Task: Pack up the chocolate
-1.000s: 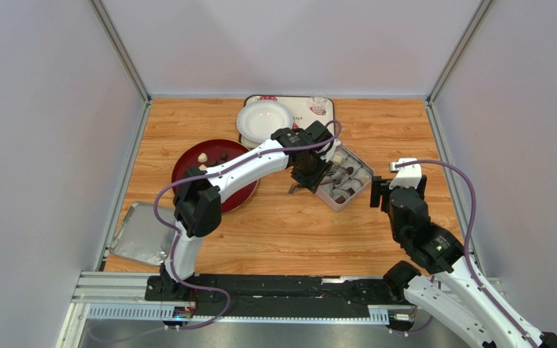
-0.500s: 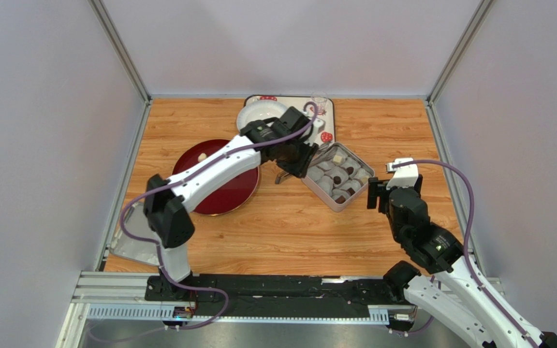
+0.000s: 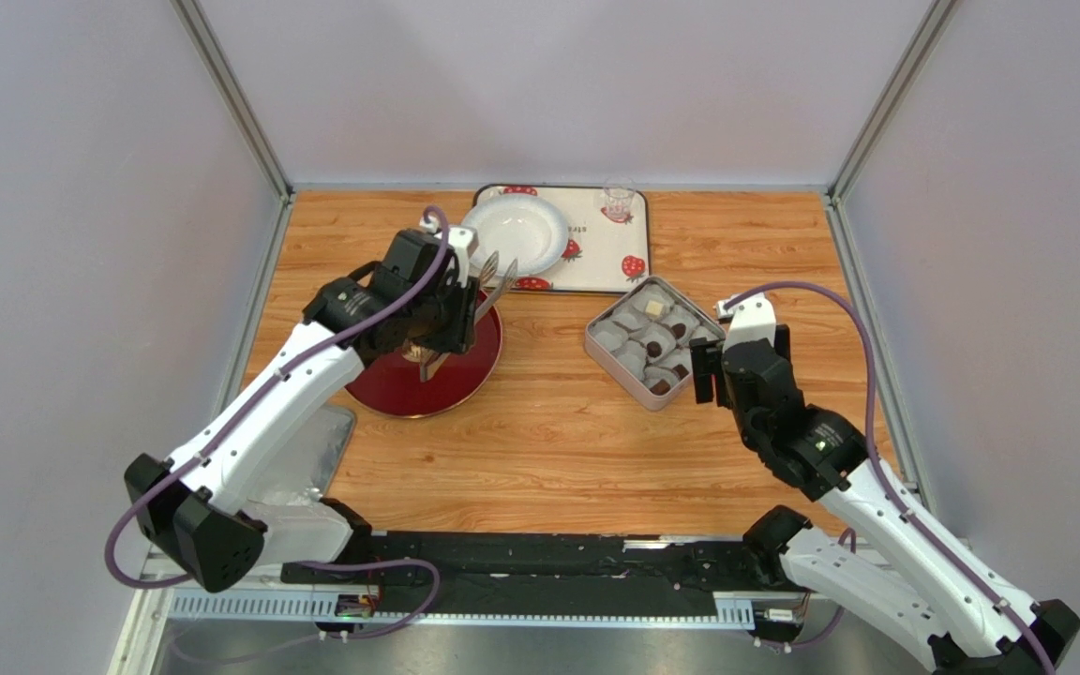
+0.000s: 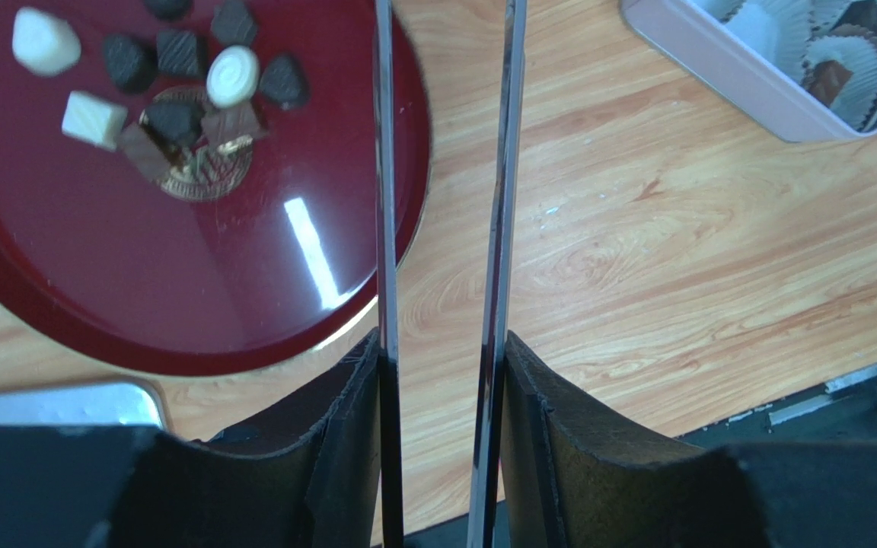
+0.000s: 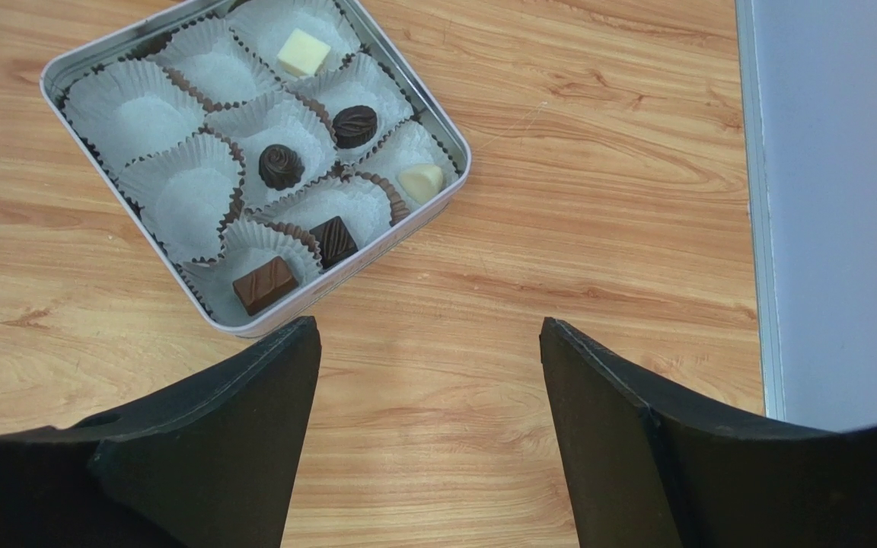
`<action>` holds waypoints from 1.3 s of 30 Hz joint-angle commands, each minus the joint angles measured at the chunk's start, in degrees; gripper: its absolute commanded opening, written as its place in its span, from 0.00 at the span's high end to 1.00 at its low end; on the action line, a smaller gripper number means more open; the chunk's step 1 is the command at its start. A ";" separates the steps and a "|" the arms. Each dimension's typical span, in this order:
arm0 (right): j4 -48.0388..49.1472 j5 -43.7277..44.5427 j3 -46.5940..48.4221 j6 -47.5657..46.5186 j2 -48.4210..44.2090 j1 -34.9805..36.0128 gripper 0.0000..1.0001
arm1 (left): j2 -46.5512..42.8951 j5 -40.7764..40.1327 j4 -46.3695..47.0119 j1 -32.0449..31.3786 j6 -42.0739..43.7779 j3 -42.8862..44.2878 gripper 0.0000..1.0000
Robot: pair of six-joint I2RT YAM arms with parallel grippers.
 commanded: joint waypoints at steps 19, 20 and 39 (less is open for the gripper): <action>1.82 -7.73 1.22 4.08 3.17 0.12 0.25 | -3.63 -0.71 -5.93 12.05 -6.00 -10.84 0.46; 2.08 -7.82 0.96 3.99 2.91 0.12 0.25 | -3.19 -0.36 -5.84 12.05 -5.83 -10.75 0.46; 5.33 -9.23 -1.15 4.61 -3.07 0.03 0.25 | 7.88 4.04 -5.32 12.05 -5.21 -5.74 0.52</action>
